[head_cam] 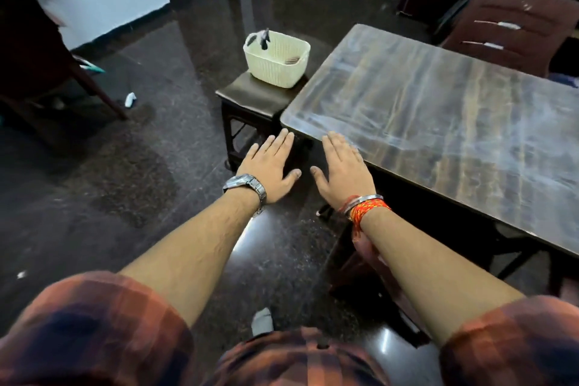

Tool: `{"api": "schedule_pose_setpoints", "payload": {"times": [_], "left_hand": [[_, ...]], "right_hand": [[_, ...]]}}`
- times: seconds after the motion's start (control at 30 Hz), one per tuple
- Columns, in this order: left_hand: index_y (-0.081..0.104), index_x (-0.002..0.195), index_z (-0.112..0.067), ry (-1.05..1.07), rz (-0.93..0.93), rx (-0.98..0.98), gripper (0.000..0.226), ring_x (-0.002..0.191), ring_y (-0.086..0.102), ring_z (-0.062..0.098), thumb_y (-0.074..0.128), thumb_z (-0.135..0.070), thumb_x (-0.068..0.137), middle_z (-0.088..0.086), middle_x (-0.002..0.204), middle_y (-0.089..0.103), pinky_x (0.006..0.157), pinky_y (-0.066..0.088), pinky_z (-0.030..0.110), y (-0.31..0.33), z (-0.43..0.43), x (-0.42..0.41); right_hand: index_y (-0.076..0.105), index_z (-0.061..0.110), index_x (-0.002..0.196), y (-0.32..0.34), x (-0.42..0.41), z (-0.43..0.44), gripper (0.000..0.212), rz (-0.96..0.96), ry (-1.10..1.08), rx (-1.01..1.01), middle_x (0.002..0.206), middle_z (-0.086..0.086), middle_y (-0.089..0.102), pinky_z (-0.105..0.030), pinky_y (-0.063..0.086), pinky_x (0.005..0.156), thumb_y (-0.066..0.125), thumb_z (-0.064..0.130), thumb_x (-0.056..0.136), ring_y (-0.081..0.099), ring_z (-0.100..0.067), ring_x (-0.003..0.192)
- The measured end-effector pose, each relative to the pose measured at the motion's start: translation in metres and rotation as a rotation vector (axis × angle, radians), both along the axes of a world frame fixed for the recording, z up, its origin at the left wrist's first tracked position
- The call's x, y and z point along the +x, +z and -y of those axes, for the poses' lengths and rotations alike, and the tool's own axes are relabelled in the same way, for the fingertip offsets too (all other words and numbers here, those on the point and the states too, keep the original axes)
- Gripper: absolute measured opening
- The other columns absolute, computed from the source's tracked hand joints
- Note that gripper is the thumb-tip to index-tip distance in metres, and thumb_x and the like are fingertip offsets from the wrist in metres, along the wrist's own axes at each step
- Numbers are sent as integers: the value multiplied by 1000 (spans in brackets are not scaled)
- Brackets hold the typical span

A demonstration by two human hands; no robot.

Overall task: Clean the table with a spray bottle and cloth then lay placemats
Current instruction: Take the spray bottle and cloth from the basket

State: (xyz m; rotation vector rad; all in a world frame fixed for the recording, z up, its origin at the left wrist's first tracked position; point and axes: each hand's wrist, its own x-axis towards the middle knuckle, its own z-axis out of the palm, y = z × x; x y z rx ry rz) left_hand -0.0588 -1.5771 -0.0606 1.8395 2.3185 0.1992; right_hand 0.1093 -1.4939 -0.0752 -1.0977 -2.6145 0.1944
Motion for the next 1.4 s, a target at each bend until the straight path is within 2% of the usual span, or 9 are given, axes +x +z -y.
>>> {"api": "schedule_pose_setpoints", "payload": {"times": [0.23, 0.67, 0.73, 0.87, 1.07, 1.2, 1.27, 1.33, 1.4], "left_hand": [[-1, 159, -17, 35, 27, -43, 79, 153, 6, 19, 39, -50, 99, -1, 167, -3, 123, 6, 41, -2, -53, -108], [-2, 158, -14, 88, 74, -104, 85, 152, 12, 19, 47, -47, 97, 1, 167, 1, 123, 10, 40, -1, -233, -266], [0, 158, -13, 121, 128, -115, 87, 151, 19, 23, 50, -47, 96, 2, 167, 2, 123, 16, 43, -1, -261, -288], [-2, 158, -11, 143, 255, -187, 92, 147, 28, 28, 55, -45, 95, 4, 167, 1, 118, 29, 39, -19, -309, -318], [-2, 157, -4, 47, 225, -280, 87, 151, 14, 27, 52, -39, 98, 11, 166, -1, 122, 17, 35, -62, -394, -363], [2, 157, -4, -44, 276, -310, 81, 148, 23, 29, 52, -31, 99, 11, 165, 7, 118, 22, 33, -77, -454, -397], [11, 156, -2, -41, 294, -347, 73, 142, 34, 32, 51, -27, 100, 17, 160, 24, 113, 30, 34, -80, -478, -416], [32, 145, -3, -56, 261, -383, 55, 124, 51, 35, 51, -27, 100, 21, 139, 50, 103, 42, 39, -89, -501, -435], [43, 133, -5, -76, 212, -409, 43, 112, 58, 36, 52, -30, 98, 17, 122, 61, 96, 48, 42, -98, -522, -453]], "right_hand": [[35, 6, 144, 2, -105, -47, 64, 10, 11, 3, 153, -12, 30, -42, 20, 115, 53, 36, 91, 26, -26, 142], [40, 6, 141, -26, -270, -242, 61, -70, -36, -140, 155, -12, 25, -43, 17, 116, 54, 36, 89, 21, -26, 143], [47, 4, 135, -29, -289, -269, 56, -61, -8, -137, 151, -16, 31, -45, 24, 114, 55, 30, 86, 27, -29, 140], [66, -1, 102, -42, -316, -313, 36, -100, -44, -195, 138, -22, 48, -45, 41, 101, 52, 19, 75, 48, -37, 122], [64, 2, 112, -67, -348, -370, 36, -121, -188, -249, 139, -15, 47, -41, 44, 99, 58, 19, 80, 54, -34, 111], [63, 0, 115, -73, -374, -402, 35, -114, -324, -271, 127, -15, 58, -39, 49, 93, 59, 16, 83, 59, -33, 107], [64, 2, 114, -79, -393, -420, 35, -82, -361, -299, 125, -14, 59, -39, 49, 92, 58, 18, 83, 60, -32, 106], [64, 3, 114, -86, -410, -438, 36, -68, -400, -322, 125, -14, 59, -40, 50, 92, 58, 20, 83, 60, -33, 107], [63, 4, 115, -94, -424, -453, 37, -68, -436, -359, 124, -13, 59, -42, 50, 90, 58, 21, 83, 59, -32, 107]]}}
